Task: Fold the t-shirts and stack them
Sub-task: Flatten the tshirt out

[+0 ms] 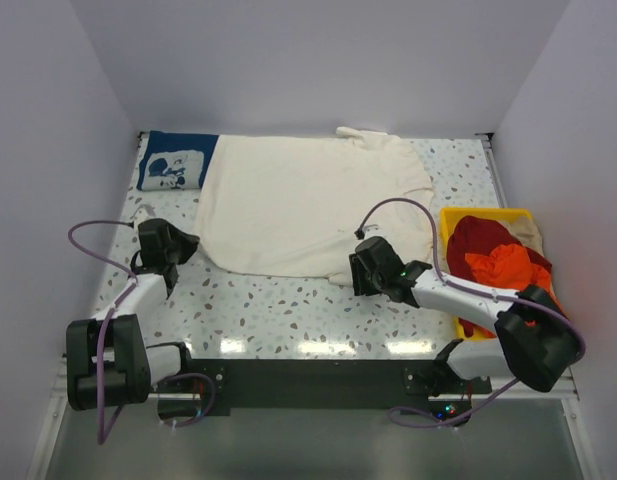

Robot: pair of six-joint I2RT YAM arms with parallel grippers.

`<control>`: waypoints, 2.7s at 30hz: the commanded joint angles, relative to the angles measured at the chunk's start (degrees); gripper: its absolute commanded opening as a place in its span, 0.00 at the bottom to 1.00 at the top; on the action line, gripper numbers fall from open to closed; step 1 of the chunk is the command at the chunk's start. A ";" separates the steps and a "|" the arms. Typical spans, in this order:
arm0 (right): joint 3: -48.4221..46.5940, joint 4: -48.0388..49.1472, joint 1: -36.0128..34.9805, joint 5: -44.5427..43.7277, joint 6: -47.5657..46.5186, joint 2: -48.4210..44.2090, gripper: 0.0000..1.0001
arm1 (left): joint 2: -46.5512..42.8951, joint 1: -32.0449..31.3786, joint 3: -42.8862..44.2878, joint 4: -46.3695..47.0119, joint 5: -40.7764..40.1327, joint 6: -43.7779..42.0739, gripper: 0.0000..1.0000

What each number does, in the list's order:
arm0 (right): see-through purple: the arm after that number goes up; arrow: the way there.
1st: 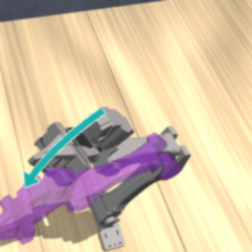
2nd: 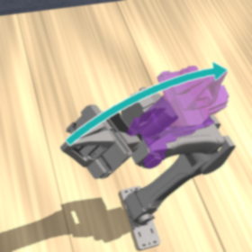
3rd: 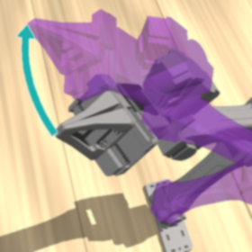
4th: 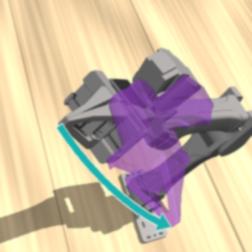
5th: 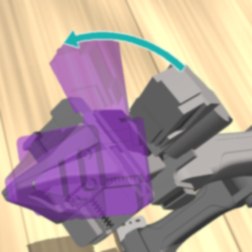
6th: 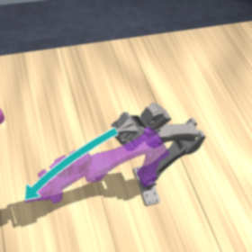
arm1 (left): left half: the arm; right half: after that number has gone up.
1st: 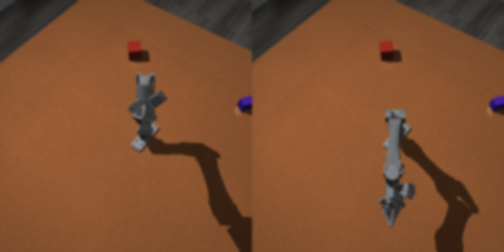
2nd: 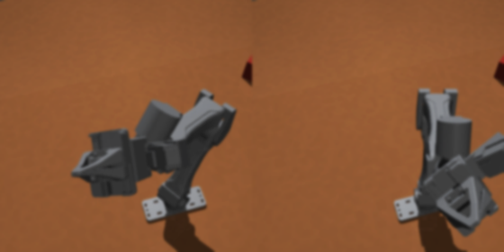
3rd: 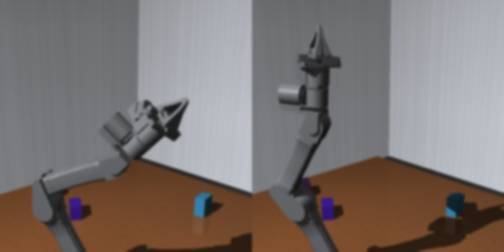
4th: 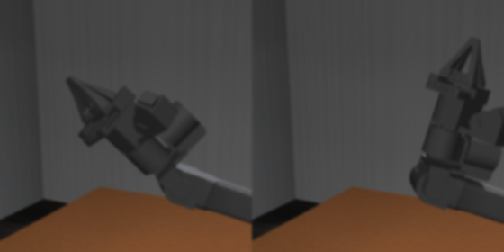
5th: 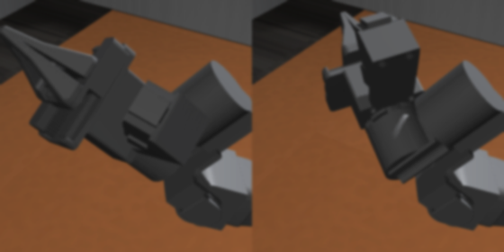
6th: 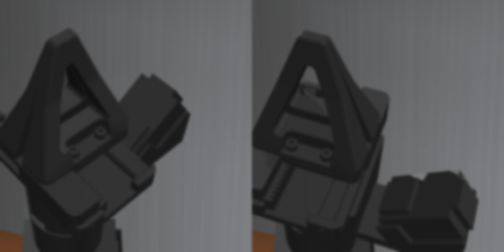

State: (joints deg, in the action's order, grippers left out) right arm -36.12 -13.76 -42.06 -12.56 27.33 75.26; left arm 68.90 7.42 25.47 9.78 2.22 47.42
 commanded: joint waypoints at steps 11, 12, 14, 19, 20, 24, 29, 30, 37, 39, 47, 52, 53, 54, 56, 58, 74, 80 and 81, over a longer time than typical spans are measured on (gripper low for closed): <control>-4.30 2.60 -1.27 -3.62 -4.13 6.03 0.53 | 0.71 -0.30 0.01 3.84 1.74 -0.13 0.00; -4.49 2.42 -1.27 -3.35 -4.04 6.38 0.53 | 0.79 -0.21 0.01 3.84 1.74 -0.13 0.00; -4.92 1.81 -1.27 -3.88 -3.61 7.44 0.52 | 0.79 -0.21 0.01 3.93 1.82 -0.13 0.00; -6.77 -2.40 -1.18 -6.07 -2.20 8.67 0.28 | 0.71 -0.13 0.01 3.76 1.83 -0.13 0.00; -7.73 -3.72 -1.27 -6.34 -1.59 8.50 0.21 | 0.62 -0.13 0.01 3.75 1.82 -0.31 0.00; -10.90 -11.54 -1.18 -5.64 -0.44 6.22 0.09 | 0.27 -0.21 0.01 3.32 1.91 -0.22 0.00; -14.94 -22.70 -1.18 -1.69 0.27 0.07 0.06 | -0.96 -0.21 0.10 2.79 1.56 0.04 0.00; -15.64 -24.02 -1.27 -0.81 0.27 -0.55 0.06 | -1.05 -0.21 0.10 2.61 1.56 0.13 0.00; -23.02 -33.52 -1.18 3.51 -1.23 -0.47 0.07 | -1.14 -0.21 0.28 2.44 1.65 0.74 0.00; -24.17 -33.79 -1.09 2.89 -1.40 1.54 0.18 | -1.05 -0.21 0.37 2.52 1.56 0.83 0.00; -19.35 -31.33 0.31 -3.61 6.84 -1.78 0.55 | -3.16 -0.21 0.72 0.25 -0.01 0.75 0.00; -7.95 -29.67 5.05 -5.38 15.98 -11.79 0.53 | -5.27 -0.21 0.28 -0.20 -1.08 0.83 0.00; -6.09 -28.62 8.63 -2.50 16.78 -15.29 0.52 | -5.27 -0.21 0.19 -0.03 -0.99 0.92 0.00; -4.24 -27.47 10.67 -1.25 17.31 -16.54 0.52 | -5.18 -0.21 0.19 0.06 -0.90 1.01 0.00; 0.33 -23.78 15.49 1.03 18.37 -18.83 0.52 | -5.01 -0.21 0.01 0.50 -0.46 1.18 0.00; 2.53 -20.89 17.80 2.62 19.51 -18.58 0.52 | -4.66 -0.21 -0.34 0.94 -0.20 1.18 0.00; 14.85 -6.19 19.30 -1.58 34.37 -22.26 0.52 | -5.18 -0.21 -1.04 1.12 0.51 1.01 0.00; 14.41 -3.99 19.39 -4.40 34.02 -20.51 0.36 | -6.32 -0.21 -1.22 0.33 0.07 0.92 0.00; 13.63 -4.78 19.30 -5.02 33.67 -19.90 0.31 | -6.50 -0.21 -1.22 0.15 -0.02 0.92 0.00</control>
State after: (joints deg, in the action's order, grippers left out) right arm -21.71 -20.95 -22.85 -13.13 59.75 54.41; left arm 64.10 7.42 24.51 8.80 2.57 47.64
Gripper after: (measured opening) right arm 0.349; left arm 0.024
